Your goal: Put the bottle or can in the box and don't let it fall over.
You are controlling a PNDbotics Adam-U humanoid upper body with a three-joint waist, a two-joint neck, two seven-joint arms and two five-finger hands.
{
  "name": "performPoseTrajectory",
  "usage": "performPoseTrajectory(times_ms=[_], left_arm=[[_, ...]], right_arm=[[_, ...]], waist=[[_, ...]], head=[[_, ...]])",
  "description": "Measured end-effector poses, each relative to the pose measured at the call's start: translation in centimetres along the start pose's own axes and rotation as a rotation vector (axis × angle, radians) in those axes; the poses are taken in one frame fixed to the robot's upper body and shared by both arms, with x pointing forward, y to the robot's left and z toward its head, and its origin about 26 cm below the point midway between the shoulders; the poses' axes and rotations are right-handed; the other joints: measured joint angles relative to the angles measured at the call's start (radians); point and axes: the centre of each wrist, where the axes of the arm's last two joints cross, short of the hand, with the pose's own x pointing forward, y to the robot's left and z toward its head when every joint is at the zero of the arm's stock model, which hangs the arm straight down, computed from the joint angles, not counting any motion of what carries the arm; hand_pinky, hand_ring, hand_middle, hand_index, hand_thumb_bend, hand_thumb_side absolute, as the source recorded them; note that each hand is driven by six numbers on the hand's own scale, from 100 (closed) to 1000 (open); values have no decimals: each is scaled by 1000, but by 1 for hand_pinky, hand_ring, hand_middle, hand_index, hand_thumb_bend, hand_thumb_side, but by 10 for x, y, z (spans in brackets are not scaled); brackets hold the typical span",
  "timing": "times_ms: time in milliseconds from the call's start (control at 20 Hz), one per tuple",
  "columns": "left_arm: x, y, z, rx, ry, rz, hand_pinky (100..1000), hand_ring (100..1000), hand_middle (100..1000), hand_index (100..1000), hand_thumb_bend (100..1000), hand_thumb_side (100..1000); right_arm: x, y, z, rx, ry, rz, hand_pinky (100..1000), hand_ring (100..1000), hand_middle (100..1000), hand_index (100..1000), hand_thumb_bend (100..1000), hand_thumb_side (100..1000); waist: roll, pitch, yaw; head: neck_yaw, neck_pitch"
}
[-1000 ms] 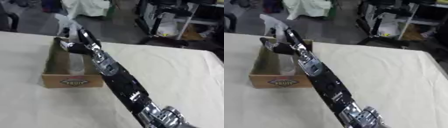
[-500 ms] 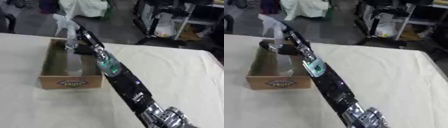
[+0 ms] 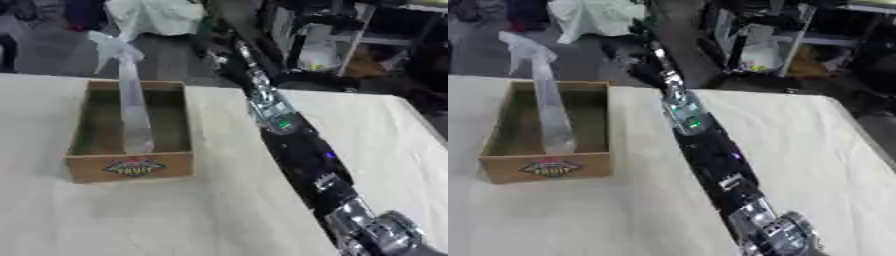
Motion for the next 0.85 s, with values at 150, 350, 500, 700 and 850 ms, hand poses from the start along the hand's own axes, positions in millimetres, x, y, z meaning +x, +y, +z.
performPoseTrajectory(times_ms=[150,350,500,700,850], left_arm=[[-2,2,2,11,9,-5,664,876,776,851,445,778],[-5,5,6,23,20,-14,664,877,777,851,445,779],[-6,6,8,26,27,-20,664,877,778,851,444,780],[-8,7,10,28,36,-27,661,877,779,851,444,781],[-9,7,10,29,38,-31,661,878,780,851,443,781]], right_arm=[[1,-28,31,-52,8,-84,741,897,894,1000,596,594],[9,-45,71,-83,-12,-122,743,897,891,1000,592,598],[14,-48,97,-94,-28,-97,736,889,882,1000,589,591],[11,-39,135,-115,-6,-51,719,868,865,1000,579,572],[11,-29,156,-115,4,-33,710,859,859,1000,562,566]], waist=[[2,-1,-49],[3,-2,-95],[3,-2,-120],[4,-4,-143],[10,-4,-149]], head=[[46,16],[114,39],[164,60],[227,80],[274,90]])
